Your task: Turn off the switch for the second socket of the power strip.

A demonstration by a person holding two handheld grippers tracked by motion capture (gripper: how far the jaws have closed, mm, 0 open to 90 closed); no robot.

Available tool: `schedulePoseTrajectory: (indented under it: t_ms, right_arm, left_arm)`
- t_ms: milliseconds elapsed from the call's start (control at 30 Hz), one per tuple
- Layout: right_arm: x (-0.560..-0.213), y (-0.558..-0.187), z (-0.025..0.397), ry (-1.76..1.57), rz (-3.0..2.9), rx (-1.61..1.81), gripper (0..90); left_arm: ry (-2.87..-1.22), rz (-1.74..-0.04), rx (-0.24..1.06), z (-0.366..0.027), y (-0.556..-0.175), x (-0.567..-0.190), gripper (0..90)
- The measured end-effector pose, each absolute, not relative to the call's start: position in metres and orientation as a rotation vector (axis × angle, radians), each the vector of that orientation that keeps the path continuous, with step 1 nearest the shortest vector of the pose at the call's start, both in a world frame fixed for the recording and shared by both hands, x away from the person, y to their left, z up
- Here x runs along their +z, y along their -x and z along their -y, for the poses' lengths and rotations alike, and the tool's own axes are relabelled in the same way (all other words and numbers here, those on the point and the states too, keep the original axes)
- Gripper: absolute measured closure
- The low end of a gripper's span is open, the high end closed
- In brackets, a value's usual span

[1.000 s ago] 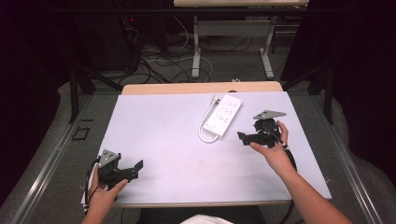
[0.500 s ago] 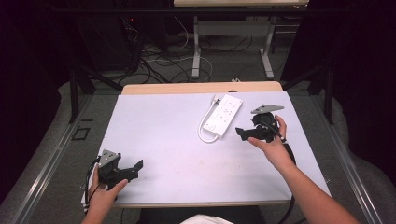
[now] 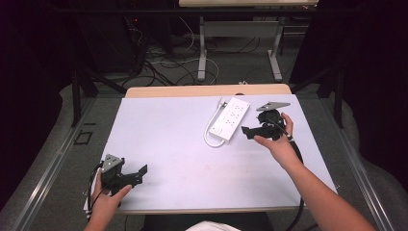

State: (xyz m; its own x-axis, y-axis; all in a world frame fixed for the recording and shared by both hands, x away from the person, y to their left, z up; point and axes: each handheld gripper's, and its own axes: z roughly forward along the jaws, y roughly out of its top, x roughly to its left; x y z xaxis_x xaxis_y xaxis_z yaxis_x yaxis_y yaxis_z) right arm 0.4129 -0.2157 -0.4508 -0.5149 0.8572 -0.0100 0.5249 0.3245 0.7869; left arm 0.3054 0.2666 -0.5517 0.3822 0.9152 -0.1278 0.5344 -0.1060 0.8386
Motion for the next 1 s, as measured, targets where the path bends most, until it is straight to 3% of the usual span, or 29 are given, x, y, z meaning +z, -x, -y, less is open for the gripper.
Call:
schedulePoseTrajectory:
  t_ms: [1000]
  right_arm:
    - [-0.455,-0.449,0.190,-1.130,-2.208,0.984,27.6]
  left_arm:
    - [-1.771,-1.271,0.548,-0.267,-0.306,-0.552,2.7]
